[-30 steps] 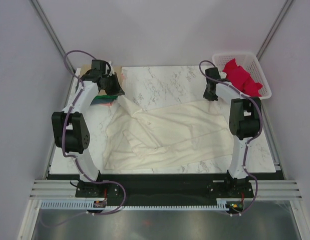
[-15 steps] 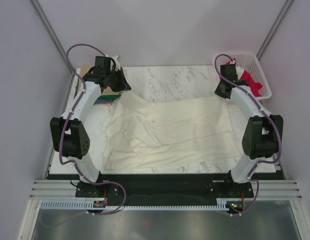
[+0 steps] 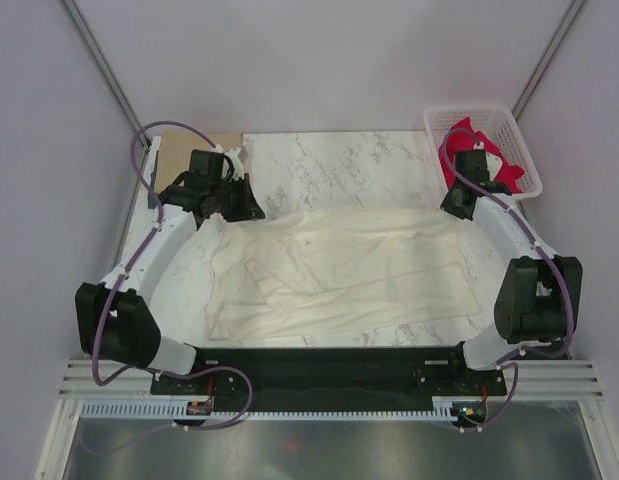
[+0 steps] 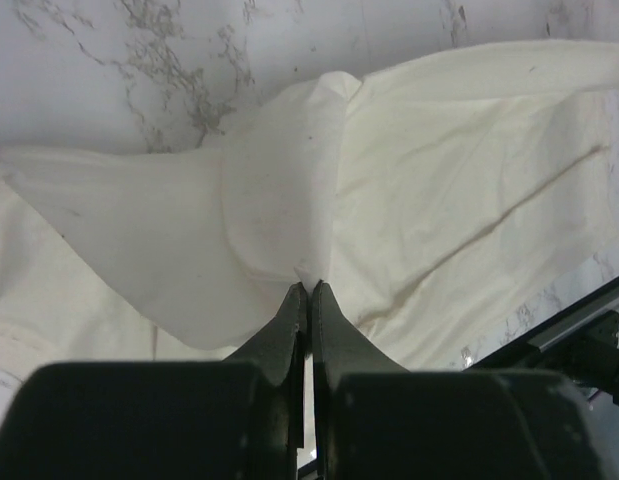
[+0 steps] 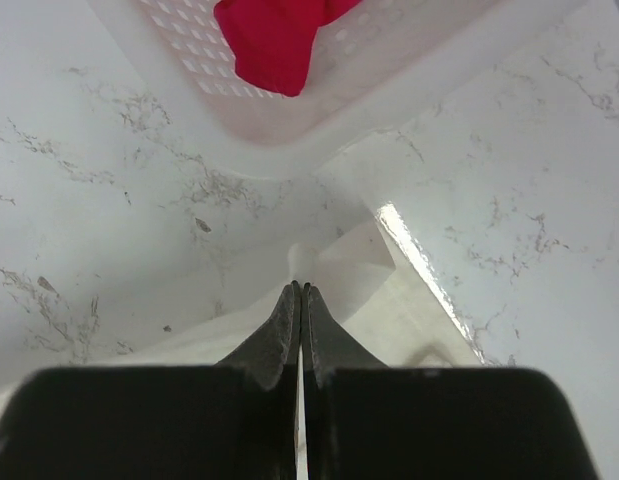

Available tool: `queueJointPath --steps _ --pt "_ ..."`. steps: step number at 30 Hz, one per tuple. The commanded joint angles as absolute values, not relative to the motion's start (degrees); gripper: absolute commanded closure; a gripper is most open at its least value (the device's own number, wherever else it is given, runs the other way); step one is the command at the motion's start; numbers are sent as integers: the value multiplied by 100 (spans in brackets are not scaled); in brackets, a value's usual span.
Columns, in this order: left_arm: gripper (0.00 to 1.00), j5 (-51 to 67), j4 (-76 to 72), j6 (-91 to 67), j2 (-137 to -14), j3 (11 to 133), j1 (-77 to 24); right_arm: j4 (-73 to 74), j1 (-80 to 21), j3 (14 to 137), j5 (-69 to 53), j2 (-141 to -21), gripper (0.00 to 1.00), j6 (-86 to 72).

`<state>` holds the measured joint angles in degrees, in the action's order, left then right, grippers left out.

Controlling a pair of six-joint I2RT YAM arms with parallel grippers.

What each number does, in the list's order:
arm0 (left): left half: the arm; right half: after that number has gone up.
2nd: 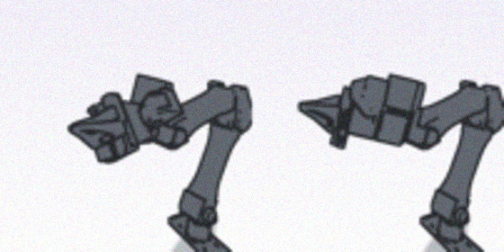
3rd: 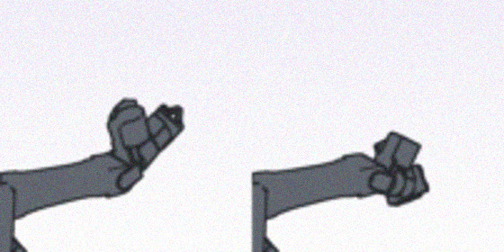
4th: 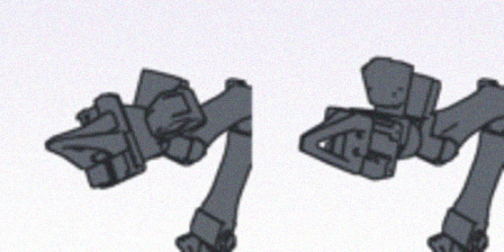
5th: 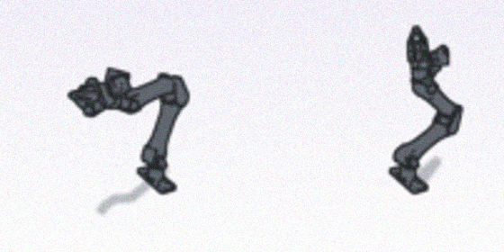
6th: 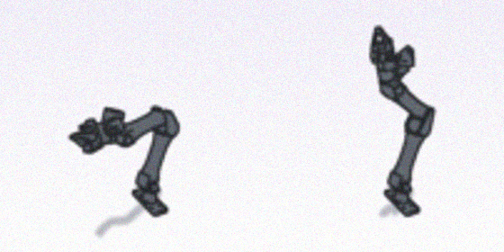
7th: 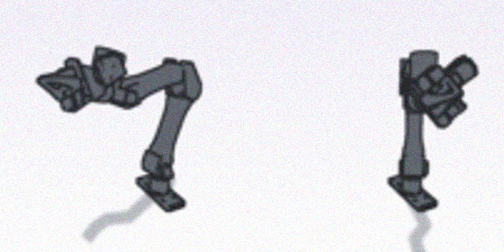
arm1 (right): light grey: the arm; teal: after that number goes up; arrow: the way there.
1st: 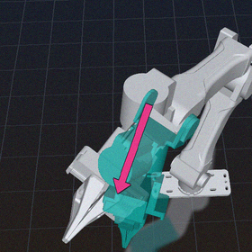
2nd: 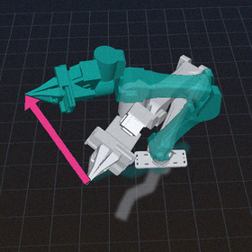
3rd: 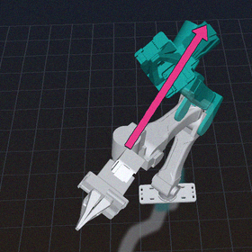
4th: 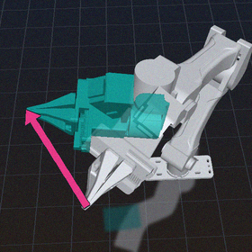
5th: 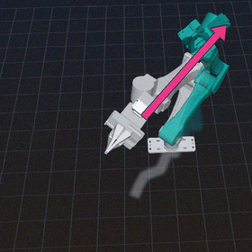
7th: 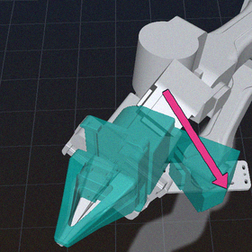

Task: Fold and stack the t-shirts
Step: Fold the tshirt

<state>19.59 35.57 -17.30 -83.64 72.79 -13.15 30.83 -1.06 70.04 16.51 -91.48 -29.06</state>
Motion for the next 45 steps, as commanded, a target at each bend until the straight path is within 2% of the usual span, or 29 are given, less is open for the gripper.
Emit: queueJointPath --steps 1,8,22,26,28,30,31,32,33,34,36,40,43,45 --pt "98 1811 3463 -1635 -7753 6830 -1441 3032 -26 6689 1644 -8561 100 -2821" --pt "98 1679 3541 -1819 -6612 6030 -1468 2997 290 5864 1468 -7928 100 -2733" --pt "97 1591 4174 -2259 -5257 4975 -1468 2962 308 4931 1204 -7190 100 -2760" --pt "94 1792 4394 -2408 -5028 4913 -1477 2979 308 4650 1292 -7005 100 -2821" --pt "87 1880 4552 -2530 -4957 4878 -1477 2997 334 4518 1380 -6944 100 -2856" --pt "85 2047 4666 -2592 -4826 4860 -1477 3058 456 4386 1293 -6812 83 -2944" --pt "85 2074 4798 -2680 -4756 4852 -1477 3050 553 4212 1188 -6759 70 -2953" --pt "84 2135 4851 -2724 -4659 4834 -1477 2998 736 4123 1117 -6628 51 -2953" --pt "84 2162 4921 -2768 -4458 4799 -1477 2988 790 4087 1116 -6583 20 -2997" --pt "82 2180 4983 -2873 -4334 4781 -1477 2997 808 4165 1090 -6557 12 -3014" --pt "73 2337 5167 -2979 -4045 4781 -1477 3129 896 4306 1020 -6513 3 -3085" --pt "54 2435 5203 -3199 -3727 4711 -1477 3068 905 4631 397 -6416 4 -3085" --pt "54 1935 5089 -3234 -3892 4501 -1477 2761 748 4606 -289 -6354 8 -3085" --pt "54 1574 4862 -3348 -4121 4307 -1477 2663 266 4640 -343 -6512 8 -3076"
